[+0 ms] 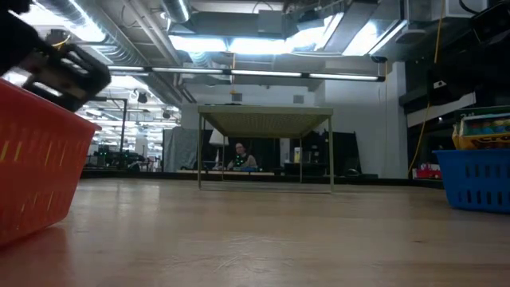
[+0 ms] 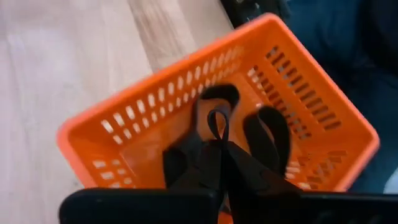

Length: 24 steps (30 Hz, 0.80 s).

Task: Pick & Place Office Desk Supplies
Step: Put the black rubber band into the orange bin, then return to Home Position

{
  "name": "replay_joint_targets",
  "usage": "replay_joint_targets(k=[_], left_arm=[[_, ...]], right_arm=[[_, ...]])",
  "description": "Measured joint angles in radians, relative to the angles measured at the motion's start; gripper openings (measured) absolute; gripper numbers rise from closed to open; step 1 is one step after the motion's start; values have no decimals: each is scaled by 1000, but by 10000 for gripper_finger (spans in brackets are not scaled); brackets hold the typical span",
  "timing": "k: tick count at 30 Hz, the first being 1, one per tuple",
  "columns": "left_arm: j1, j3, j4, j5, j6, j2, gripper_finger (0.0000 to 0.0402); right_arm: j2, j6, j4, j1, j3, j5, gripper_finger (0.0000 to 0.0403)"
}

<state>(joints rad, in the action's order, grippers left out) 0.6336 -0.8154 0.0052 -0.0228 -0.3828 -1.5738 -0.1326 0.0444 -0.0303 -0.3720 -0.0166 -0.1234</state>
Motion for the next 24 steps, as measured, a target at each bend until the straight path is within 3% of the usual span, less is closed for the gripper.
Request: replay_joint_targets(k=[11, 24], left_arm=[[-20, -2, 40, 47, 19, 100, 63], [-6, -2, 60, 24, 21, 119, 167]], right_arm=[[0, -1, 0, 0, 0, 0, 98], [0, -2, 0, 0, 0, 0, 98]])
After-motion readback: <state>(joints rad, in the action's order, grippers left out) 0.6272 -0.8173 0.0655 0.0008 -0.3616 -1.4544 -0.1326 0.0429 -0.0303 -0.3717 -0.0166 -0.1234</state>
